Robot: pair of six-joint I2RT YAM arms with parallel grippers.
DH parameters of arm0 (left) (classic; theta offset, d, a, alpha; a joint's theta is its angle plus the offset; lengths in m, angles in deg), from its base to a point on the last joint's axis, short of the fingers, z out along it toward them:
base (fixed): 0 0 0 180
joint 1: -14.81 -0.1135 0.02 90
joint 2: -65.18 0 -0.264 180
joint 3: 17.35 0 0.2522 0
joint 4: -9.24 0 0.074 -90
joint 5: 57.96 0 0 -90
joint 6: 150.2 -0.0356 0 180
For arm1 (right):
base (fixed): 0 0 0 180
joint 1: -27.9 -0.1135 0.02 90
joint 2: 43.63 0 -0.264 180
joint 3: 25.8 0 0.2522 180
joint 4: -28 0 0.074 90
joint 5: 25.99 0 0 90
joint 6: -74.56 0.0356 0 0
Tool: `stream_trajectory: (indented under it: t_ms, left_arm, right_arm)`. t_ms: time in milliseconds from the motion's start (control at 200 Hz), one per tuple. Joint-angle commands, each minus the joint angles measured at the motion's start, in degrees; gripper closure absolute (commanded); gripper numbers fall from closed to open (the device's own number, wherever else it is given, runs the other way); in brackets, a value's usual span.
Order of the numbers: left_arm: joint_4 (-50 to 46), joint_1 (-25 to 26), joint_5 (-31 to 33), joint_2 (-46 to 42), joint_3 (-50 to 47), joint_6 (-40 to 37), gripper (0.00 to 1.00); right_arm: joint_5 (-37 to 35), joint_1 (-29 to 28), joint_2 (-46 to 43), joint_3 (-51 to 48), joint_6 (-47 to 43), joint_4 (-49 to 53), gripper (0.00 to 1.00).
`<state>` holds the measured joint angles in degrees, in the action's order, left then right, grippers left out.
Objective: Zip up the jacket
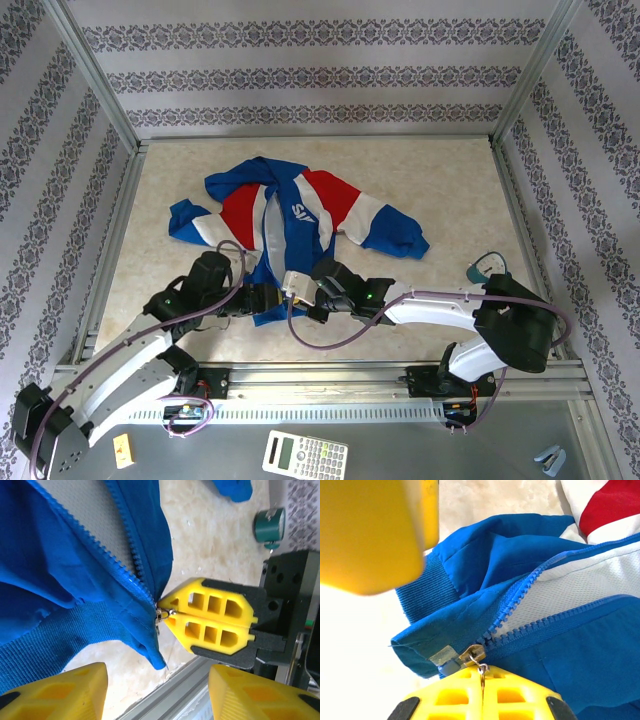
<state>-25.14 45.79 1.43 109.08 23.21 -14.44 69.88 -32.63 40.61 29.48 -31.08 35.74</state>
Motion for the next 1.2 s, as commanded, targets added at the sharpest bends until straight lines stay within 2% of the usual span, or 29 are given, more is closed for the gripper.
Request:
stream_trajectory:
  t_ms: [0, 340, 759, 889, 1194]
  left_arm:
    - [8.2, -0.9, 0.9, -2.6, -4.0, 7.7, 0.48]
    - [25.0, -0.9, -3.8, 1.9, -10.5, 15.1, 0.58]
    - [29.1, 1.4, -1.5, 4.2, -13.8, 17.2, 0.64]
    - [30.5, 2.0, -1.1, 5.4, -14.4, 17.4, 0.69]
    - [33.3, 2.7, -0.2, 7.7, -15.6, 17.9, 0.71]
  right_arm:
    - [2.4, -0.5, 1.1, 0.8, 1.6, 0.6, 1.0]
    - [3.4, -0.6, 2.6, 1.6, 2.1, 0.7, 1.0]
    - [3.1, -0.6, 4.0, 2.7, 2.1, 0.9, 1.0]
    - [3.2, -0.6, 4.2, 2.9, 2.1, 0.9, 1.0]
    - [2.7, -0.6, 4.4, 3.3, 2.1, 1.4, 1.0]
